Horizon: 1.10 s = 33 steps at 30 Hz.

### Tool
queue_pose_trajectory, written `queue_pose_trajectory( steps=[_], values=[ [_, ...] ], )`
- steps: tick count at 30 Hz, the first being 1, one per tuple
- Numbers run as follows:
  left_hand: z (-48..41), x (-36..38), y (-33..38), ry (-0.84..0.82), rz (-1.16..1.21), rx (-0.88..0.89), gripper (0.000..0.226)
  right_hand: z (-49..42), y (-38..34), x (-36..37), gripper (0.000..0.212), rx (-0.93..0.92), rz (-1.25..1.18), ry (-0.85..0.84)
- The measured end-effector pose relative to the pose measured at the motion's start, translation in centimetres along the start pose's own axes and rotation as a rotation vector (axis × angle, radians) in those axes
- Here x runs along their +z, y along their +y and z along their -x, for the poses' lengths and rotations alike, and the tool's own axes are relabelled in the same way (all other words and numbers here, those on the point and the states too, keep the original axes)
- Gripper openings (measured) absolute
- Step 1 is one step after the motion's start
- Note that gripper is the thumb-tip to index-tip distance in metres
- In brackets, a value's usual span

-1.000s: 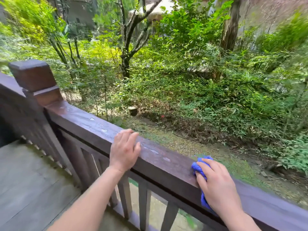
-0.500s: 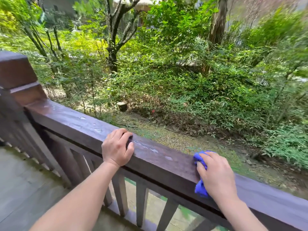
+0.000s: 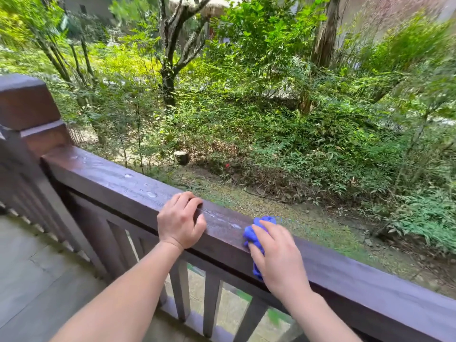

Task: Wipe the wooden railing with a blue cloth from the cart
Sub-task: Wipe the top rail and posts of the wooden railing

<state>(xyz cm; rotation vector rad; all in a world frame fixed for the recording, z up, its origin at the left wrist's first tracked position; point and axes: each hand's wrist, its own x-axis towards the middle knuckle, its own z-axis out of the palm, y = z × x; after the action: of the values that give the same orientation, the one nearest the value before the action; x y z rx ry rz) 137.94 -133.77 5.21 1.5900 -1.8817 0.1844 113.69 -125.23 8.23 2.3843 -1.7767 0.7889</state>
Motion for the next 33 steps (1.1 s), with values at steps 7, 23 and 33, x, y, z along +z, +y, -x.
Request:
queue_pose_trajectory(
  steps=[7,23,33],
  values=[
    [-0.3,0.0,-0.1,0.016,0.006,0.022,0.036,-0.7,2.7,-0.3,0.034,0.139,0.036,0.03],
    [-0.2,0.5,-0.9,0.033,0.049,0.062,0.039,-3.6,-2.1,3.2,0.036,-0.136,0.003,-0.015],
    [0.1,0.1,-1.1,-0.012,0.056,0.109,0.043,-5.7,-5.4,4.5,0.037,-0.09,0.056,-0.059]
  ],
)
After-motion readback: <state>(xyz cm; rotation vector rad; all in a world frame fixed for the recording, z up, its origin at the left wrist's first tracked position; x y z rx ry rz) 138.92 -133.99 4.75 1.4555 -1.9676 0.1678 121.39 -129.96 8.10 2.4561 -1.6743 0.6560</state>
